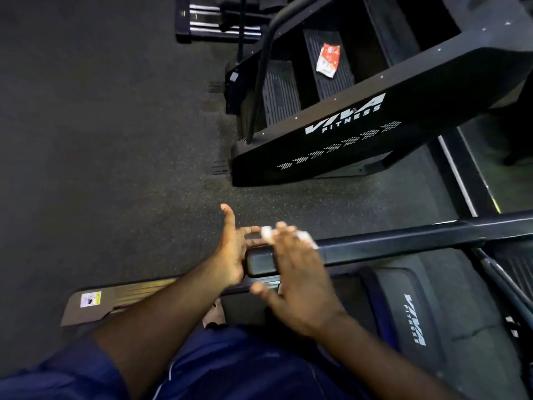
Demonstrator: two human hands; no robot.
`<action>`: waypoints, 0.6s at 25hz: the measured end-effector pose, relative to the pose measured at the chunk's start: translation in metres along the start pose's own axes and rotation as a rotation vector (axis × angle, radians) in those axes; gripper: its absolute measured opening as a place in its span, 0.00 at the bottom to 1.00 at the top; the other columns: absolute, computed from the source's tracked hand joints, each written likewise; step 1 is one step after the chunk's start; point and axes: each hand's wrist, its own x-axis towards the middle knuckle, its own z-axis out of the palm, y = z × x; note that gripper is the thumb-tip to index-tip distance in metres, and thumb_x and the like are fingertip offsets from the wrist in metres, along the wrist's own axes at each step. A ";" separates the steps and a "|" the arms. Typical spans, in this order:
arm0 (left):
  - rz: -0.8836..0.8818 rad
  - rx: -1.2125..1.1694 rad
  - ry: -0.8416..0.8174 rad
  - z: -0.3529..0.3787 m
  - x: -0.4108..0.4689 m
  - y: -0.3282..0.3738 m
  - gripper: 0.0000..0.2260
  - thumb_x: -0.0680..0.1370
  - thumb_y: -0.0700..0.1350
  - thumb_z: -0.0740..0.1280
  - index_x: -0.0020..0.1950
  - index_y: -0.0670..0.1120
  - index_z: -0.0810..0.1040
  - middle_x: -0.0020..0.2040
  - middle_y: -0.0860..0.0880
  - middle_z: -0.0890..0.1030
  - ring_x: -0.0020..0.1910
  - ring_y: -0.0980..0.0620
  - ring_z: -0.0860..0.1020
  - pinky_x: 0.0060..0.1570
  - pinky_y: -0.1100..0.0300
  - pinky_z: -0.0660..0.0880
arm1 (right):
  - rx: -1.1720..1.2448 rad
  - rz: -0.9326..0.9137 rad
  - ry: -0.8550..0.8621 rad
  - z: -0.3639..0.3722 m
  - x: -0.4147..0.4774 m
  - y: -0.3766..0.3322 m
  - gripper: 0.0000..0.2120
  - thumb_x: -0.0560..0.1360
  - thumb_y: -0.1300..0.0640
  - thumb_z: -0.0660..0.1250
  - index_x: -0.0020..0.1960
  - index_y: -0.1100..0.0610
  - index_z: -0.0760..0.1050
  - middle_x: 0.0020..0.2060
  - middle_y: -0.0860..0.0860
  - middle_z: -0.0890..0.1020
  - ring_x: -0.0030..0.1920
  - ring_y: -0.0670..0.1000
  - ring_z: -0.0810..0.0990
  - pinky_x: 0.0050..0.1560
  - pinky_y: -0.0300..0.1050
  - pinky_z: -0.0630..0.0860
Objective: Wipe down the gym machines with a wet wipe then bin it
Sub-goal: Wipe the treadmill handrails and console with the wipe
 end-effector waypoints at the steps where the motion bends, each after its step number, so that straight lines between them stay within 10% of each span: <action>1: -0.008 -0.015 0.006 0.004 0.002 0.004 0.51 0.70 0.83 0.45 0.60 0.40 0.80 0.55 0.37 0.85 0.51 0.39 0.84 0.52 0.46 0.81 | -0.001 -0.131 -0.060 0.003 0.002 -0.011 0.48 0.79 0.23 0.48 0.85 0.54 0.40 0.84 0.50 0.40 0.83 0.48 0.34 0.83 0.52 0.40; 4: -0.026 0.046 -0.012 0.009 0.000 0.019 0.55 0.69 0.84 0.42 0.68 0.39 0.76 0.61 0.33 0.83 0.57 0.35 0.83 0.57 0.42 0.80 | -0.049 -0.395 -0.077 -0.002 -0.014 0.014 0.48 0.78 0.23 0.50 0.85 0.54 0.47 0.85 0.49 0.47 0.84 0.49 0.41 0.83 0.54 0.51; 7: -0.038 0.157 -0.010 0.015 0.005 0.026 0.58 0.66 0.85 0.42 0.71 0.41 0.75 0.61 0.33 0.83 0.60 0.33 0.83 0.64 0.37 0.77 | -0.045 -0.205 -0.141 -0.037 -0.013 0.071 0.48 0.76 0.20 0.46 0.85 0.51 0.51 0.84 0.50 0.57 0.83 0.51 0.53 0.80 0.56 0.59; 10: -0.079 0.208 0.052 0.030 0.007 0.029 0.56 0.66 0.85 0.45 0.70 0.41 0.73 0.63 0.33 0.81 0.55 0.34 0.85 0.43 0.45 0.84 | -0.021 0.110 -0.403 -0.073 0.051 0.073 0.51 0.72 0.17 0.36 0.73 0.49 0.73 0.68 0.53 0.79 0.69 0.56 0.76 0.67 0.55 0.72; 15: -0.195 0.292 0.149 0.023 0.013 0.024 0.60 0.64 0.86 0.46 0.71 0.36 0.70 0.43 0.36 0.84 0.40 0.41 0.85 0.38 0.52 0.80 | 0.206 -0.214 -0.536 -0.080 0.065 0.037 0.47 0.65 0.13 0.48 0.73 0.41 0.68 0.66 0.48 0.80 0.65 0.55 0.79 0.62 0.53 0.75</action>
